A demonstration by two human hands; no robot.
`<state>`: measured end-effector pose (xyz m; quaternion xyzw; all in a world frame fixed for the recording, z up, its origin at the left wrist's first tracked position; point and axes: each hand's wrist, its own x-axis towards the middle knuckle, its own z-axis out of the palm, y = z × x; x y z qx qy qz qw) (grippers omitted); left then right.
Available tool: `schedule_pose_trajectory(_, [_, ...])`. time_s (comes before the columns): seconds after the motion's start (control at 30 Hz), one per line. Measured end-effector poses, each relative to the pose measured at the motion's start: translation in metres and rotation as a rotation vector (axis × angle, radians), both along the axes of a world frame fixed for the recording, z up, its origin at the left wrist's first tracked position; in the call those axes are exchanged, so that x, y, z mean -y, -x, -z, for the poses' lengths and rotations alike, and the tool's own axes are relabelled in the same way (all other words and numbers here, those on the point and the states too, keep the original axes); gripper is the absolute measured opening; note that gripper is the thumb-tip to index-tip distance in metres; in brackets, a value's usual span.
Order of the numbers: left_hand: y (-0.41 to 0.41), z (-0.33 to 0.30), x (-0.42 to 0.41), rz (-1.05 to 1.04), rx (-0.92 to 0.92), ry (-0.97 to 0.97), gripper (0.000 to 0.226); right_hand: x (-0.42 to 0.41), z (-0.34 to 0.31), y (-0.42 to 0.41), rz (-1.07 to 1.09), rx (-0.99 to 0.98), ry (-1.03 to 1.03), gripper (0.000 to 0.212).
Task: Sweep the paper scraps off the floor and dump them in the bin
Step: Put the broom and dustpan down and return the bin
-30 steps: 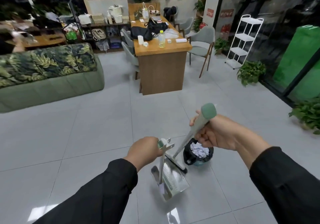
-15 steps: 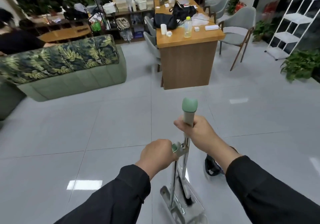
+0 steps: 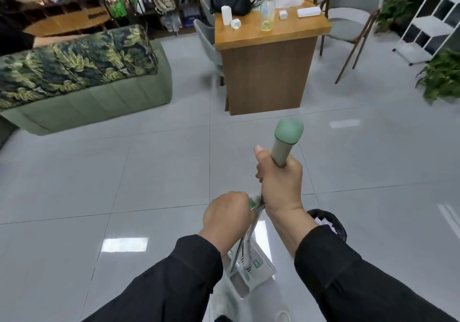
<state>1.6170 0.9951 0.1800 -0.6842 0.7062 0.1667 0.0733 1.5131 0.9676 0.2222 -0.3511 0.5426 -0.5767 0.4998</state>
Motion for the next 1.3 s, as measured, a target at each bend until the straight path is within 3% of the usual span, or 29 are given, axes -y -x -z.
schedule_pose_trajectory(0.17, [-0.009,0.014,0.035,-0.035,-0.017,-0.06,0.047,0.029,0.016,0.002,-0.146,-0.042,-0.044,0.037])
schedule_pose_trajectory(0.27, [-0.025,0.029,0.065,-0.043,-0.03,-0.074,0.042,0.057,0.026,-0.007,-0.294,-0.069,-0.061,0.037])
schedule_pose_trajectory(0.37, [-0.044,0.045,0.101,-0.056,-0.065,-0.097,0.036,0.084,0.04,-0.019,-0.383,-0.057,-0.13,0.022])
schedule_pose_trajectory(0.47, [-0.051,0.061,0.152,-0.024,-0.111,-0.122,0.035,0.105,0.07,-0.016,-0.359,-0.146,-0.158,0.055])
schedule_pose_trajectory(0.53, [-0.044,0.085,0.199,0.01,-0.132,-0.143,0.046,0.118,0.111,0.001,-0.159,-0.217,-0.246,0.054])
schedule_pose_trajectory(0.63, [-0.028,0.11,0.248,0.054,-0.138,-0.229,0.044,0.105,0.185,0.047,0.162,-0.118,-0.551,0.028])
schedule_pose_trajectory(0.7, [-0.01,0.124,0.274,0.089,-0.131,-0.276,0.044,0.087,0.234,0.082,0.276,-0.03,-0.774,0.024])
schedule_pose_trajectory(0.8, [0.02,0.139,0.31,0.143,-0.126,-0.28,0.048,0.066,0.287,0.123,0.369,0.051,-0.919,0.02])
schedule_pose_trajectory(0.9, [0.05,0.155,0.341,0.181,-0.104,-0.255,0.057,0.059,0.335,0.152,0.435,0.097,-0.979,0.012])
schedule_pose_trajectory(1.0, [0.078,0.177,0.36,0.222,-0.072,-0.266,0.063,0.051,0.392,0.175,0.484,0.162,-1.04,0.021])
schedule_pose_trajectory(1.17, [0.121,0.19,0.381,0.195,-0.104,-0.195,0.049,0.037,0.47,0.198,0.6,0.215,-1.1,0.03])
schedule_pose_trajectory(1.3, [0.159,0.204,0.39,0.158,-0.104,-0.18,0.044,0.032,0.535,0.206,0.638,0.305,-1.095,0.01])
